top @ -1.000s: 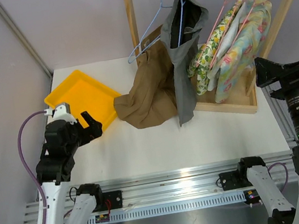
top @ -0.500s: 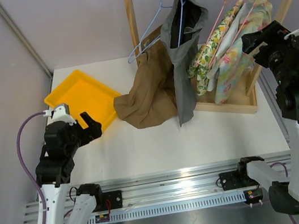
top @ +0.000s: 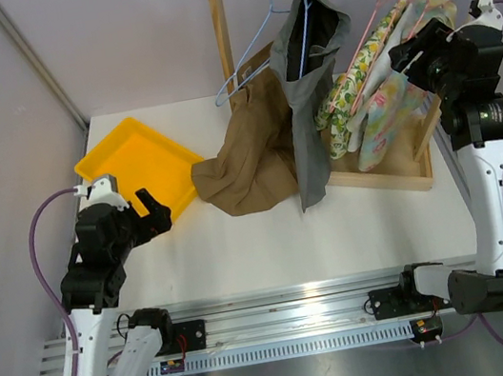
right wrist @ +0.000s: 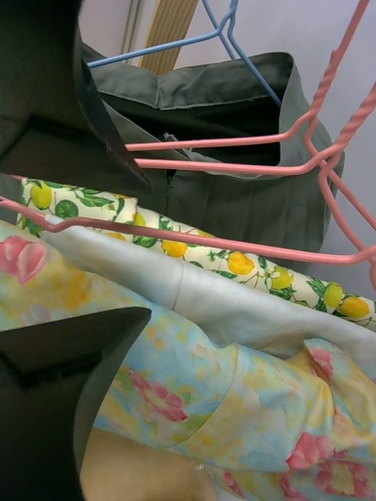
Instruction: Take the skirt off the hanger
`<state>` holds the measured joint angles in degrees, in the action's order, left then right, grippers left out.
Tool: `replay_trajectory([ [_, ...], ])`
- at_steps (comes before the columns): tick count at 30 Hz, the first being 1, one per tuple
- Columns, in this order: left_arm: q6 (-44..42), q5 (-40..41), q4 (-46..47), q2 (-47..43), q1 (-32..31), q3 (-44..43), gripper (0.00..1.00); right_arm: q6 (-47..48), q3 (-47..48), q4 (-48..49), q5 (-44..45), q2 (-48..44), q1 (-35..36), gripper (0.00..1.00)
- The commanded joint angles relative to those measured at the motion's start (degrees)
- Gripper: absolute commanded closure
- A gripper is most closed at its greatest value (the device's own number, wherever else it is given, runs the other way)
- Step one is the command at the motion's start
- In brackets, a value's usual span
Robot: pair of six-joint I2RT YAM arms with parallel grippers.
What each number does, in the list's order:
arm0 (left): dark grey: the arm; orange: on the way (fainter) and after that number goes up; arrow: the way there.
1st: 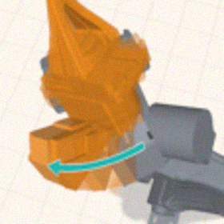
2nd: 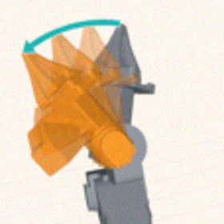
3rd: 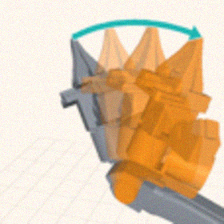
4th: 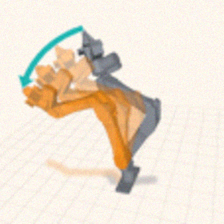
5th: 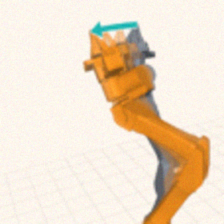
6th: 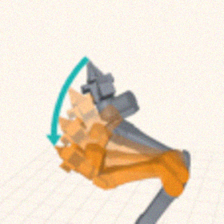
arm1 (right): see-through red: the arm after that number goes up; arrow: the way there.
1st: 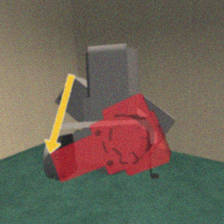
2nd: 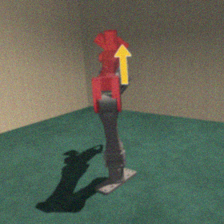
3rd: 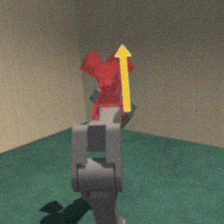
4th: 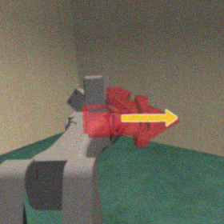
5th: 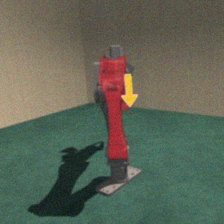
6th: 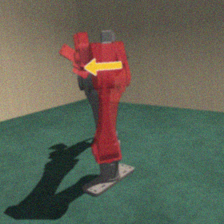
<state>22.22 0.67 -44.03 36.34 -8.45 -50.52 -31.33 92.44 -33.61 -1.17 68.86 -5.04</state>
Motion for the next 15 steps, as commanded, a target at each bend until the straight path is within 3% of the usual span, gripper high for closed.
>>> replay_trajectory([
  [1, -1.12, 0.48, 1.76, -0.57, -0.25, 0.07, 0.01, 1.45, 2.83, 4.43, -1.91, 1.36, -0.15, 0.36],
  [2, -1.12, 0.48, 1.84, -0.57, -0.25, 0.07, 0.01, 1.45, 3.26, 4.16, -1.91, 2.06, -0.15, 0.50],
  [5, -1.12, 0.56, 1.76, -0.57, -0.25, 0.25, 0.01, 1.71, 3.80, 3.90, -1.21, 2.33, -0.15, 0.77],
  [6, -1.12, 0.74, 1.84, -0.57, -0.25, 0.25, 0.01, 1.80, 3.80, 4.07, -1.03, 2.07, -0.15, 0.93],
  [7, -1.12, 0.74, 1.84, -0.48, -0.25, 0.25, 0.01, 1.71, 3.80, 4.07, -1.03, 1.89, -0.15, 1.00],
  [15, -1.39, 1.26, 1.23, -1.18, -0.08, -0.89, 0.01, 3.82, 11.70, -3.22, 0.73, -1.79, -0.15, 1.00],
])
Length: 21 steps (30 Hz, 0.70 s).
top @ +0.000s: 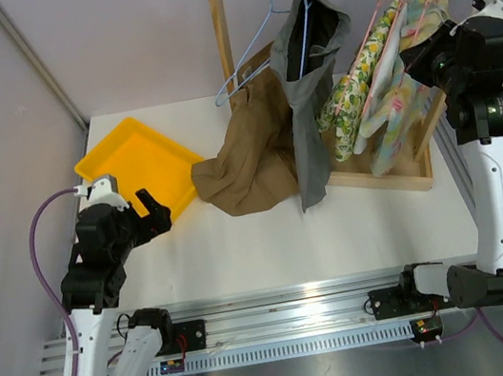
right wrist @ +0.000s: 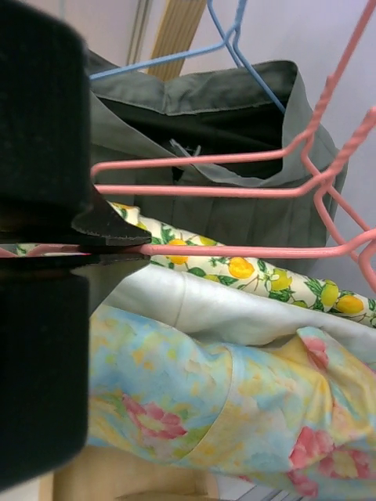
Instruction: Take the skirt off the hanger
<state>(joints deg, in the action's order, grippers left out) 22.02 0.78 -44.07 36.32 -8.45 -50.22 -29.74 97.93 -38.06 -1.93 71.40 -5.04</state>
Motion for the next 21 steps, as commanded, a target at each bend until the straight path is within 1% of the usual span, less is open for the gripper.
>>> replay_trajectory([
  [1, -1.10, 1.42, 1.27, -1.33, -0.08, -1.29, 0.01, 2.40, 7.70, -0.15, 1.58, -5.03, -0.15, 1.00],
  [5, -1.02, 1.25, 1.62, -1.25, -0.16, -3.74, 0.01, 2.40, 10.79, -4.82, 3.43, -9.60, -0.15, 1.00],
  [8, 0.04, -3.48, 3.02, 0.07, -1.13, -9.01, 0.01, 2.05, 10.79, -8.15, 3.43, -12.84, -0.15, 1.00],
  [9, 0.39, -6.98, 4.07, 0.77, -2.44, -10.85, 0.01, 2.14, 10.44, -8.78, 3.08, -13.73, -0.15, 1.00],
  [10, 1.09, -8.50, 4.69, 3.04, -3.41, -15.57, 0.01, 2.14, 10.09, -10.61, 2.90, -14.52, -0.15, 1.00],
  [11, 1.44, -9.73, 5.22, 4.36, -4.81, -18.05, 0.01, 2.05, 9.83, -11.41, 2.64, -15.92, -0.15, 1.00],
  [12, 1.62, -10.61, 5.75, 6.03, -8.39, -21.12, 0.01, 2.14, 9.56, -12.11, 2.29, -16.55, -0.15, 1.00],
  [13, 1.53, -10.53, 5.84, 8.22, -10.69, -26.63, 0.01, 2.23, 9.04, -13.77, 2.20, -17.07, -0.15, 1.00],
  [14, 1.27, -10.18, 5.76, 12.33, -13.41, -29.99, 0.01, 2.05, 8.68, -14.49, 2.20, -18.38, -0.15, 1.00],
  [15, 1.01, -8.79, 5.41, 15.07, -19.09, -32.90, 0.01, 1.96, 8.16, -15.19, 2.29, -19.09, -0.15, 1.00],
  [16, 0.31, -8.08, 5.23, 17.45, -22.19, -35.63, 0.01, 1.61, 6.85, -15.72, -0.24, -19.71, -0.15, 1.00],
  [17, -0.04, -7.37, 5.05, 19.74, -25.18, -40.96, 0.01, 0.83, 6.05, -16.25, -1.05, -21.20, -0.15, 1.00],
  [18, -0.14, -6.85, 5.14, 24.72, -30.78, -43.19, 0.01, 0.30, 5.09, -16.51, -1.84, -21.82, -0.15, 1.00],
  [20, 0.56, -7.45, 6.36, 28.97, -35.82, -47.84, 0.01, -1.02, 2.62, -17.04, -4.91, -23.66, -0.06, 1.00],
  [21, 1.09, -9.89, 8.98, 31.86, -40.11, -48.57, 0.01, -1.29, 2.01, -17.30, -5.62, -24.19, -0.15, 1.00],
])
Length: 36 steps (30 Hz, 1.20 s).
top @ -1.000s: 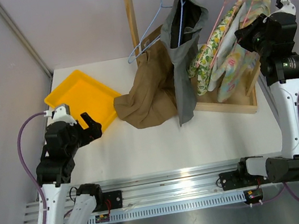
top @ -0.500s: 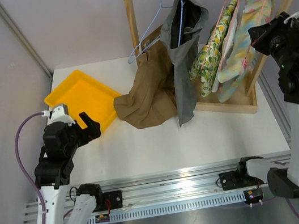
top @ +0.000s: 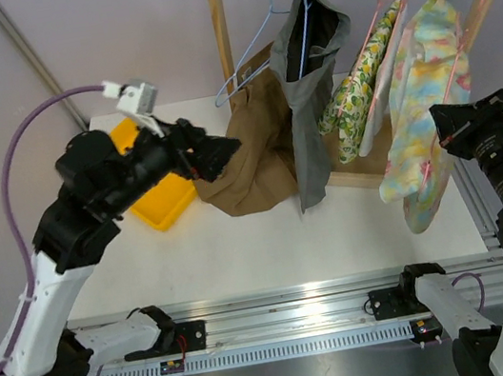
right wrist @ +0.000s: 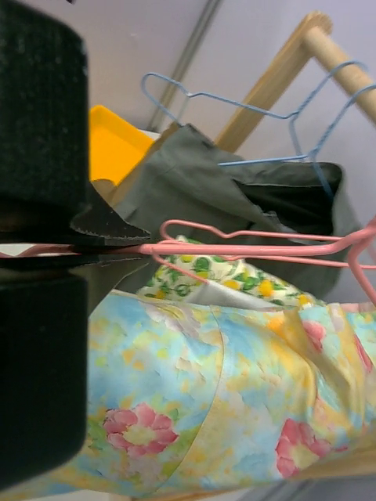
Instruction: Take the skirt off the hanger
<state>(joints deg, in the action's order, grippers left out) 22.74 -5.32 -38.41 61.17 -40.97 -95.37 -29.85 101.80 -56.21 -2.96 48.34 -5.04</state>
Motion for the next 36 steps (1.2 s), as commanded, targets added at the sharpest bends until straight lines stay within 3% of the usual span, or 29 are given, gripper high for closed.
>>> replay_trajectory([
  [1, 2.29, -5.38, 5.61, 8.34, -9.20, -3.24, 0.01, -1.35, -3.00, 0.31, -5.73, -1.57, -0.15, 1.00],
  [5, 9.76, -11.19, 27.87, 10.37, -15.79, 5.35, 0.01, -1.62, -3.89, -1.80, -7.49, -3.25, -0.15, 1.00],
  [7, 11.80, -12.17, 33.47, 12.03, -20.10, 9.14, 0.01, -1.71, -3.37, -3.29, -9.16, -3.42, -0.06, 1.00],
  [12, 12.05, -10.40, 37.25, 18.28, -29.06, 8.97, 0.01, -1.27, -2.66, -5.58, -10.49, -4.83, -0.06, 1.00],
  [20, 18.21, -10.94, 47.45, 28.98, -32.85, 6.87, 0.01, -2.76, -4.33, -5.06, -11.54, -6.41, -0.15, 1.00],
  [21, 19.17, -10.76, 48.16, 30.14, -33.03, 6.26, 0.06, -2.85, -4.07, -4.88, -11.54, -6.41, -0.06, 1.00],
  [22, 19.53, -10.59, 48.95, 31.28, -33.12, 5.90, 0.19, -2.85, -3.98, -4.97, -11.54, -6.33, -0.15, 1.00],
  [23, 19.88, -10.15, 49.83, 32.16, -33.29, 4.86, 0.45, -2.85, -3.63, -5.14, -11.54, -6.24, -0.15, 1.00],
  [24, 20.67, -9.71, 50.01, 33.57, -33.30, 4.58, 0.99, -2.68, -3.02, -5.32, -11.45, -5.98, -0.15, 1.00],
  [31, 17.26, 2.76, 44.05, 24.55, -34.35, 10.46, 1.00, -1.27, -2.13, -6.29, -9.17, -5.97, -0.15, 1.00],
  [36, 12.17, 16.99, 27.89, 12.16, -34.35, 13.72, 1.00, -0.65, -1.96, -6.55, -6.98, -6.06, -0.15, 1.00],
])
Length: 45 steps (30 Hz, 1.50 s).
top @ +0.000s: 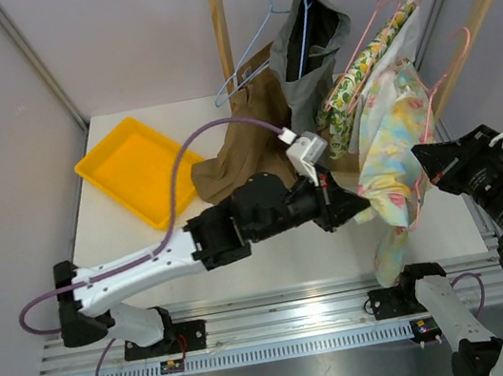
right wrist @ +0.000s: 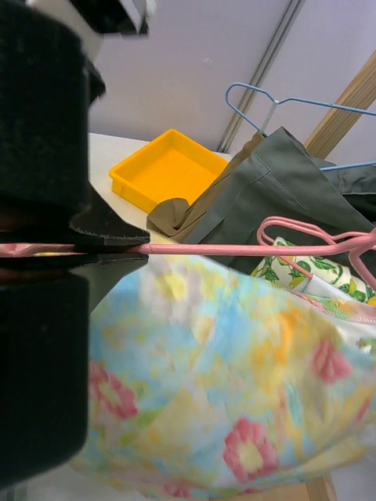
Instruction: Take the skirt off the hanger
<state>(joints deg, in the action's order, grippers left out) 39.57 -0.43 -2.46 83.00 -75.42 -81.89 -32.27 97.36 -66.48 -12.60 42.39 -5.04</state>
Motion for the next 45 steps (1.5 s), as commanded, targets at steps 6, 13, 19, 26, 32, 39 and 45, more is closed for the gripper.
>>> replay_trajectory([
  [6, -8.71, 33.09, -30.12, -29.28, 0.18, 4.81, 1.00, 3.00, 2.74, 3.55, 6.53, 0.41, 0.03, 1.00],
  [13, -17.93, 54.03, -45.00, -36.86, 2.99, -2.39, 1.00, 4.15, 5.29, 3.29, 11.28, 1.64, 0.03, 1.00],
  [19, -24.88, 46.86, -45.02, -28.09, 17.73, -7.76, 1.00, 4.85, 10.21, 0.48, 17.86, 2.17, 0.03, 1.00],
  [26, -29.29, 26.75, -41.58, -20.79, 51.18, -15.40, 1.00, 5.55, 8.81, -0.67, 21.12, 0.41, 0.38, 1.00],
  [32, -25.61, 18.02, -41.14, -14.46, 69.60, -22.95, 1.00, 6.26, 7.67, -0.67, 22.79, -0.55, 1.61, 1.00],
  [39, -23.05, 9.92, -37.18, -5.69, 76.98, -28.93, 1.00, 6.17, 6.09, -1.29, 24.20, 0.24, 3.63, 1.00],
  [45, -22.35, 4.04, -35.34, 4.25, 78.93, -40.42, 1.00, 6.70, -0.23, -0.93, 26.31, -0.03, 4.77, 1.00],
])
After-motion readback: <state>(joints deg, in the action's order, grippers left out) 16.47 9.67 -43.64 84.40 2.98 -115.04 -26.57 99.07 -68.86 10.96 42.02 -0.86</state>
